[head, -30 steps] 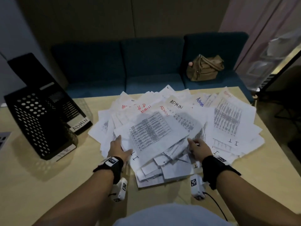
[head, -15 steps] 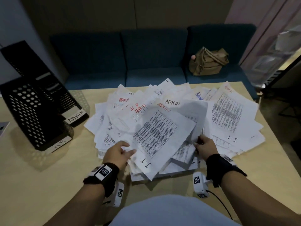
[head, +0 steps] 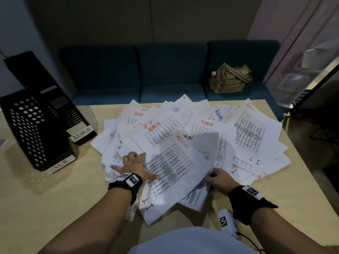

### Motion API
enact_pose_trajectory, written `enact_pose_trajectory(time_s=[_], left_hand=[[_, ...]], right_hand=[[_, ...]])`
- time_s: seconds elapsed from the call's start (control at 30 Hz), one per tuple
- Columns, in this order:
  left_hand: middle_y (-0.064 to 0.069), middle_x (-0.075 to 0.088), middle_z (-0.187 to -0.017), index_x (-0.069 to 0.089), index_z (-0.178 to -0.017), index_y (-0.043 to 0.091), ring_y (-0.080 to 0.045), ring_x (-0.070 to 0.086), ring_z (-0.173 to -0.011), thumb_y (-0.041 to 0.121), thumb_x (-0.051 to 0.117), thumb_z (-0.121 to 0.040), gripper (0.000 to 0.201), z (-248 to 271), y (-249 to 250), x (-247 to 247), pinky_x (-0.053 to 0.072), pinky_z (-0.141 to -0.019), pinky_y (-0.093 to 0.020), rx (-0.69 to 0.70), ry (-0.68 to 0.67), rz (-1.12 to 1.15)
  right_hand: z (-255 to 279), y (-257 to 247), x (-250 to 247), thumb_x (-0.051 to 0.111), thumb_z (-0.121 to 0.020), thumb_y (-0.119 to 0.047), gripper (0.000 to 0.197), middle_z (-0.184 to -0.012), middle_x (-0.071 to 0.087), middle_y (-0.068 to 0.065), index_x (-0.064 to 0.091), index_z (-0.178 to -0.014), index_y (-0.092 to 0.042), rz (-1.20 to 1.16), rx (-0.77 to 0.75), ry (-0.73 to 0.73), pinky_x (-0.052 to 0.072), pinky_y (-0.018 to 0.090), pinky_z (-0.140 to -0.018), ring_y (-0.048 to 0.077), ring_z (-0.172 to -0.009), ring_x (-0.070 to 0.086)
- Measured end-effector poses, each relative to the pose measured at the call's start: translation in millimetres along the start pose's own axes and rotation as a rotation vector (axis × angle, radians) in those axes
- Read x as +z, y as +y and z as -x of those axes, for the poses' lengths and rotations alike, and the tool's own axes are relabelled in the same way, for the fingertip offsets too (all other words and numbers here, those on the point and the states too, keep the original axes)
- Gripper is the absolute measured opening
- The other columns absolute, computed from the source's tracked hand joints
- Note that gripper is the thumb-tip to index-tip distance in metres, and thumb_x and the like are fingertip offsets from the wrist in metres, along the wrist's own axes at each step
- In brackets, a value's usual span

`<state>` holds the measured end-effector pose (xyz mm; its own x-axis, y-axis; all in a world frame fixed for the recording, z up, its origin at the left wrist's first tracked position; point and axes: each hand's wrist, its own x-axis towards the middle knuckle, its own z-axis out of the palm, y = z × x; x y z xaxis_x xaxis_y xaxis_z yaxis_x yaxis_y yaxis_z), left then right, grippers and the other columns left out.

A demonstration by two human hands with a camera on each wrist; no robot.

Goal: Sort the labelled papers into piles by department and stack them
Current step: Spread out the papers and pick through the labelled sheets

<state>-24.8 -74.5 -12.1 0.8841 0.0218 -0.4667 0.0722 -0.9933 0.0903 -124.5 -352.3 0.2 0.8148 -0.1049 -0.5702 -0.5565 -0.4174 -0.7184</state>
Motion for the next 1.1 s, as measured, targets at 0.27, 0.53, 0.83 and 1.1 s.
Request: enact_pose_trajectory(time_s=[0.27,0.53,0.83,1.1], left_hand=[[0.001,0.058,-0.086,0.052,-0.095,0.022,-0.023,0.062,-0.089,0.034,0.079,-0.074,0.037,1,2,13,0.05,-0.077,-0.031,0.009,-0.032,0.55],[-0.008,0.058,-0.109,0.054,-0.116,0.016,-0.025,0.059,-0.103,0.043,0.08,-0.07,0.06,7,19,20,0.049,-0.092,-0.035,0.046,0.023,0.758],[-0.02,0.062,-0.118,0.06,-0.117,-0.001,-0.033,0.06,-0.109,0.032,0.093,-0.047,0.084,13,25,14,0.043,-0.104,-0.043,-0.041,-0.026,1.143],[-0.014,0.068,-0.105,0.061,-0.111,0.008,-0.034,0.059,-0.103,0.0,0.078,-0.068,0.047,27,2,29,0.044,-0.097,-0.048,-0.058,-0.086,1.404]], right_hand=[[7,-11,15,0.092,-0.056,-0.03,0.088,-0.121,0.066,-0.001,0.047,-0.132,-0.019,-0.344,-0.137,-0.045,0.045,0.046,-0.103,0.016,-0.111,0.063],[12,-28,18,0.092,-0.052,-0.014,0.087,-0.113,0.066,-0.001,0.041,-0.122,-0.025,-0.503,-0.166,-0.024,0.053,0.036,-0.087,0.014,-0.099,0.067],[4,-21,1,0.073,-0.078,-0.002,0.026,-0.092,0.068,0.011,0.063,-0.101,-0.006,-0.484,-0.029,-0.06,0.054,0.023,-0.067,0.024,-0.086,0.064],[-31,7,-39,0.081,-0.06,-0.056,0.092,-0.13,0.045,0.016,0.043,-0.134,-0.016,0.021,0.131,0.66,0.043,0.046,-0.097,0.036,-0.12,0.045]])
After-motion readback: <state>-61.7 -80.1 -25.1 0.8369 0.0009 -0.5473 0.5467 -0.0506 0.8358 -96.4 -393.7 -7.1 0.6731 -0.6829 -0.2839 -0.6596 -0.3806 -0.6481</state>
